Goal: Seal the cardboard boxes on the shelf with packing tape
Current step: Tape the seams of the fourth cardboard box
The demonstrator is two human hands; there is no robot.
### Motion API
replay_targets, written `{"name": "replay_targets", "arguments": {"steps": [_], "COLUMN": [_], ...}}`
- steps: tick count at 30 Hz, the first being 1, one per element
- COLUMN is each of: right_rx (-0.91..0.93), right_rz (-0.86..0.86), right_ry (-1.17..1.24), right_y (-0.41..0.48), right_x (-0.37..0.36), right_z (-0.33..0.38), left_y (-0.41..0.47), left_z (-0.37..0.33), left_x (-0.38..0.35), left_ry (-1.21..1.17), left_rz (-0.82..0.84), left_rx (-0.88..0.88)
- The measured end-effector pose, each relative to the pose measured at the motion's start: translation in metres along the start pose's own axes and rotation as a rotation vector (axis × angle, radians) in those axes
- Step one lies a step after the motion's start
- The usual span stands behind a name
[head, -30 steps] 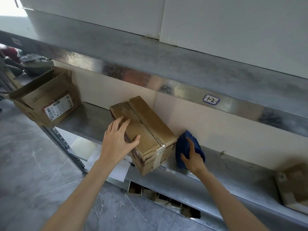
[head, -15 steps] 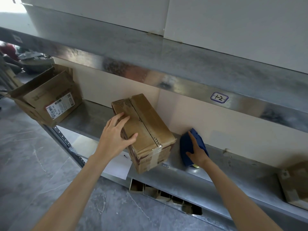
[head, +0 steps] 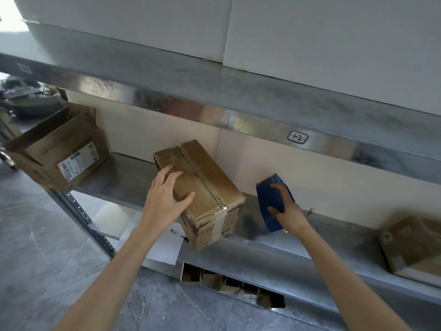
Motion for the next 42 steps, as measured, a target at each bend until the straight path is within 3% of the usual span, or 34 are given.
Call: {"name": "replay_targets", "arguments": {"steps": [7,12,16,23,30,38,42], "right_rx": [0.078,0.177,0.322,0.481,0.648,0.841,0.921], "right_rz": [-0.054,-0.356,-0.453,-0.219,-0.015,-0.017,-0.075], "right_ry": [-0.056,-0.249,-0.226,-0.192,-0.287,-0.438,-0.422], "right_y": [-0.028,-0.049,-0.066,-0.089,-0.109,-0.13,-0.138], "right_x": [0.022,0.04,0.041,0.023,0.001,-0.012,-0.008], "right_z": [0.034,0.07,0.098,0.138,0.158,0.16,0.161], "left_y": [-0.009,-0.016,-0.022,-0.021,-0.017,-0.036,-0.042], "left_z": [-0.01,-0.013,-0.018,-0.031,-0.03,-0.042,-0.051], "left_x": [0.005,0.007,0.012,0.029,0.042,0.032,0.036], "left_ry": [-0.015,-0.011,-0.048,-0.205,-0.314,-0.434,-0.479], "left_rz": [0.0,0.034,0.049,0.091,0.177,0.528,0.531], "left_rx": [-0.046,-0.087,-0.147,-0.31,-0.329,-0.251,-0.255]}}
Point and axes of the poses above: each hand's wrist, its own y-axis towards the middle knuckle, its own x-axis out of the back of the hand, z = x × y, the point moved 6 cm from there along y, towards the middle knuckle, and after that the axes turned 2 degrees about y, right-handed, at the moved point
